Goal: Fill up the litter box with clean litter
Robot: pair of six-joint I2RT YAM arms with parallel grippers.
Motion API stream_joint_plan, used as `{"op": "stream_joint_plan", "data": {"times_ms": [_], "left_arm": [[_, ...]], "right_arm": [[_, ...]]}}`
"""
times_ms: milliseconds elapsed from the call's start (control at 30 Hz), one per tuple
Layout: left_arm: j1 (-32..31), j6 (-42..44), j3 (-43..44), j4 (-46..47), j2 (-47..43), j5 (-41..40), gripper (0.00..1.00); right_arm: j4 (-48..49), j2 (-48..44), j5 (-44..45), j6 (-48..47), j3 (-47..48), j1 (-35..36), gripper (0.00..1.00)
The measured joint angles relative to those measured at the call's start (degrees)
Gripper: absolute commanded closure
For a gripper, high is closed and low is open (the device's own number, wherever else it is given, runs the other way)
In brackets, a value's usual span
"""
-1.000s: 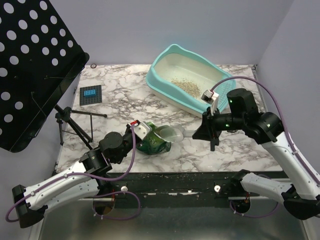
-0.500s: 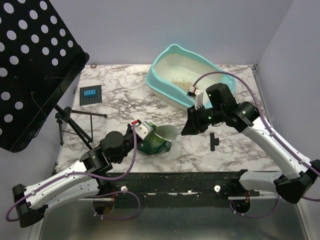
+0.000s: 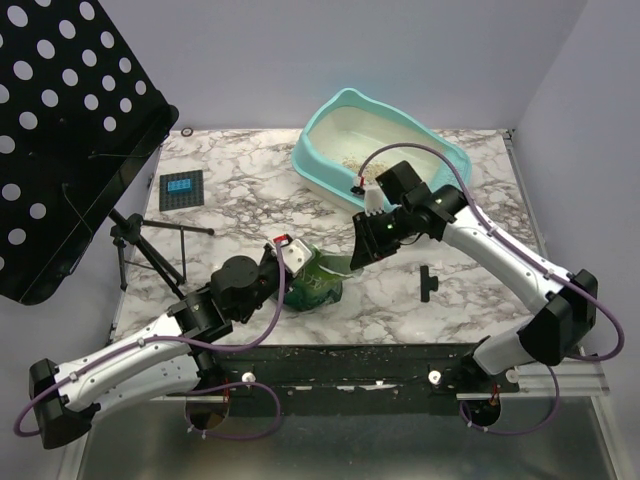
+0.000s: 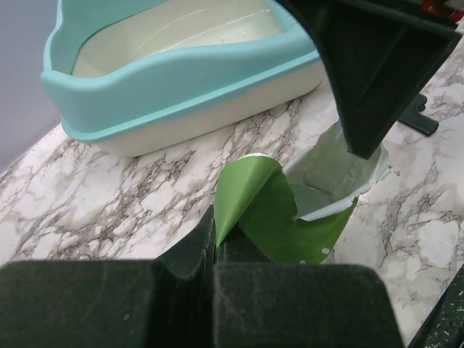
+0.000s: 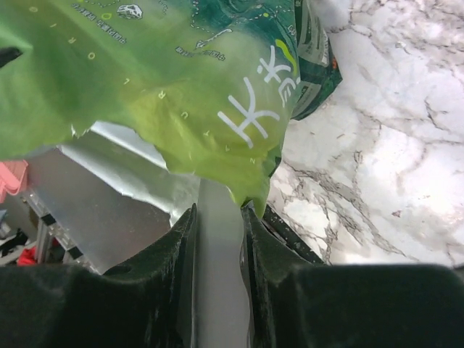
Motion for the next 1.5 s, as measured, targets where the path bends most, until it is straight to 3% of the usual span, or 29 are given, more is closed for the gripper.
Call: {"op": "stream_joint_plan", "data": {"times_ms": [267,600,800,1067,1267,1500], "left_arm": [[-0.1,0.7,0.2,-0.2,1.1,2.3,1.0],[-0.4,3.0,0.1,-2.3,0.8,4.7,1.0],[-0.4,5.5,0.1,-3.3,-0.3,4.7,1.0],[-0.3,11.4,-2.2,-5.1,-6.1,2.0,1.0],[3.5,15.3,-2.2,-5.4,-5.5,2.6,1.0],[10.9,16.8,-0.5,-4.0,1.0,12.5,1.0]], "right_arm": [[9.9,3.0,-9.7,3.5,-7.1,-1.6,1.0],[40.7,1.3,-21.1,16.6,-26.1,-2.3,1.0],[59.3,-1.1,-22.0,26.0,-34.9,-2.3,1.0],[83.1,4.9,-20.6,39.6,-39.2,-0.5,1.0],[91.8,9.6,-15.1,45.4,-38.4,2.7,1.0],[95.5,11.6,-11.5,48.0,-37.3,3.9,1.0]]}}
